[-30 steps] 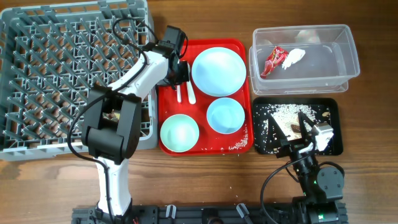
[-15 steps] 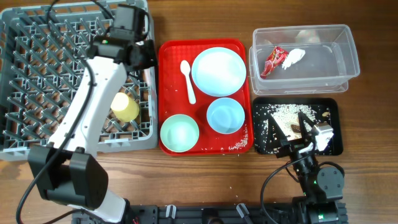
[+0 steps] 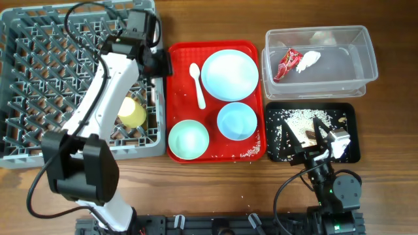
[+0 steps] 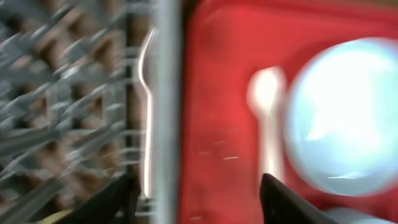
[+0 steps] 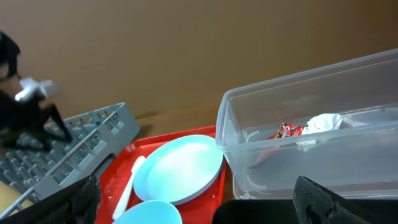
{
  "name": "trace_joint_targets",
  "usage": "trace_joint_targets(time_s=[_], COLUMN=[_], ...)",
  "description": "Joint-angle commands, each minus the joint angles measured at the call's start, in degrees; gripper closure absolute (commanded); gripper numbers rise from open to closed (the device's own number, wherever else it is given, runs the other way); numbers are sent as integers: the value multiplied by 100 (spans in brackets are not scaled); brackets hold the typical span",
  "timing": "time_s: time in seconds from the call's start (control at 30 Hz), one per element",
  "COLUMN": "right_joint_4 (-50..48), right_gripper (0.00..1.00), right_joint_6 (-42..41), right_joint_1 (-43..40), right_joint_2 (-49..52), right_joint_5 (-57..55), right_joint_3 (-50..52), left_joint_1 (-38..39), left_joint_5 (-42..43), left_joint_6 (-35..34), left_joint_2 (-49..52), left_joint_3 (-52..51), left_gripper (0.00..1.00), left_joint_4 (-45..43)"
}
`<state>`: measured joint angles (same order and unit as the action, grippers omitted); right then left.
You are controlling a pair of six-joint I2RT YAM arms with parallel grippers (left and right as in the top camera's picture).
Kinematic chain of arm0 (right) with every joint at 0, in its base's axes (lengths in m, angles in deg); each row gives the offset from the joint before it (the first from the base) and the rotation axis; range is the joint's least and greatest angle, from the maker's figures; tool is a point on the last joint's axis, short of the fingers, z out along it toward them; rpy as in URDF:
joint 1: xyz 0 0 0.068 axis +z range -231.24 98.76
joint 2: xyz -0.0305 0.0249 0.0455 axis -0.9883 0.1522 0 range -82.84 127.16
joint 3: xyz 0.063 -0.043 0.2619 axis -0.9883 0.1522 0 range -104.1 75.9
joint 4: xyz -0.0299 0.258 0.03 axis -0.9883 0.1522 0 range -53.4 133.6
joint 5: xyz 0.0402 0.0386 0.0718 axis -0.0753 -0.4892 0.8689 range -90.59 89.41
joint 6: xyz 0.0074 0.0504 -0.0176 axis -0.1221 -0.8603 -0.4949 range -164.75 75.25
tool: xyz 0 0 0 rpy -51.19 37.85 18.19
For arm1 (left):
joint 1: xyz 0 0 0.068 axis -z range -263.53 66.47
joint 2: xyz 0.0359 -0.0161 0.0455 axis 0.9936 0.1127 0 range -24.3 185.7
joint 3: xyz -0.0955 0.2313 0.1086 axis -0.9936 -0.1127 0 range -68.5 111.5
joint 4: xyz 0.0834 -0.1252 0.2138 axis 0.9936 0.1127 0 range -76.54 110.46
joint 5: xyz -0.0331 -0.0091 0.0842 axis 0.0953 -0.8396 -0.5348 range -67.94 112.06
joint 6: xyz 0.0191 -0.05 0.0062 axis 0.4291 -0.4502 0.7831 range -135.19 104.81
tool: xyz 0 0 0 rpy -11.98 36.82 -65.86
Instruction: Sort waste into correct bins and load items into the dishwasher rack
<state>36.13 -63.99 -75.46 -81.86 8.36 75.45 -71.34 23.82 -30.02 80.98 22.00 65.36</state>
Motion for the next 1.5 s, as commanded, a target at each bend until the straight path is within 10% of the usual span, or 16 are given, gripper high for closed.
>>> trace_joint_targets(time_s=[0.0, 0.23, 0.6, 0.77, 1.47], right_joint_4=[-31, -31, -31, -31, -31], right_gripper=[0, 0, 0, 0, 0], right_joint_6=[-42, -42, -42, -42, -39], right_joint_1=[-28, -28, -28, -28, -28], right_joint_2=[-70, -70, -70, -70, -70], right_joint_5=[-13, -13, -13, -13, -13], right_joint_3=[15, 15, 15, 15, 15], left_joint_1=[544, 1086, 1086, 1084, 208], left_joint_5=[540, -352, 162, 83, -1340], left_joint_6=[-131, -1364, -1394, -1255, 120], left_joint_2=[-205, 798, 1928, 2022, -46], left_joint_3=[291, 28, 26, 26, 595], left_gripper=[50, 60, 62, 96, 96], left_joint_4=[-151, -166, -887, -772, 1078])
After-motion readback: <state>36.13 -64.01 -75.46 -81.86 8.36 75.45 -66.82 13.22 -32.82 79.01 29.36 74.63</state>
